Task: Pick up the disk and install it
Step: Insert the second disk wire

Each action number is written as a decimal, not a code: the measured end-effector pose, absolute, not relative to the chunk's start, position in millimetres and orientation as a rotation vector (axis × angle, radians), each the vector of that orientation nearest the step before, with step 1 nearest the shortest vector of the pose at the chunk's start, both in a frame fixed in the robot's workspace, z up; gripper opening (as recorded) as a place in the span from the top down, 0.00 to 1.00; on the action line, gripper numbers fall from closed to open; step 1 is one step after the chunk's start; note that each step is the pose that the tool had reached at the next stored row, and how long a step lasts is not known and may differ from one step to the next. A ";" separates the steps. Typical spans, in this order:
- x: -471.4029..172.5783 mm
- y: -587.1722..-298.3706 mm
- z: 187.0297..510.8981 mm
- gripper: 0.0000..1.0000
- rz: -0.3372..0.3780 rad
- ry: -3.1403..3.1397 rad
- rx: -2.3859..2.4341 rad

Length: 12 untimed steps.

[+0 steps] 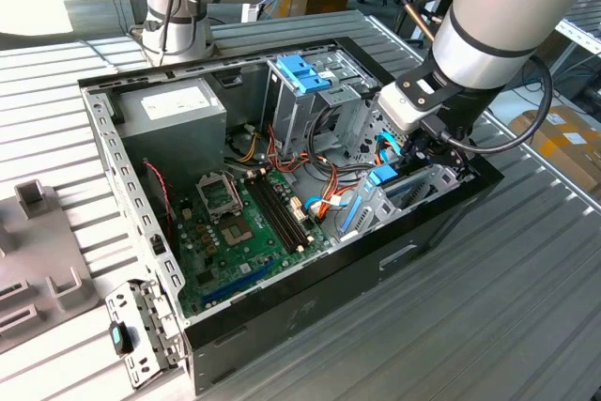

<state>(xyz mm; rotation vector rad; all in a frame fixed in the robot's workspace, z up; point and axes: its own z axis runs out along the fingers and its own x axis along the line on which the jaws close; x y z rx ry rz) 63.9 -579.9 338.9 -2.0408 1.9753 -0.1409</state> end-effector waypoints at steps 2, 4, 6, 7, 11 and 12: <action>63.9 -579.8 338.9 0.84 -0.141 1.975 -2.041; 63.9 -579.8 338.8 0.83 -0.141 1.975 -2.041; 63.9 -579.8 338.8 0.76 -0.141 1.975 -2.041; 63.9 -579.9 339.3 0.76 -0.141 1.975 -2.041; 64.1 -579.9 353.5 0.76 -0.141 1.975 -2.041; 64.1 -579.9 355.7 0.76 -0.141 1.975 -2.041</action>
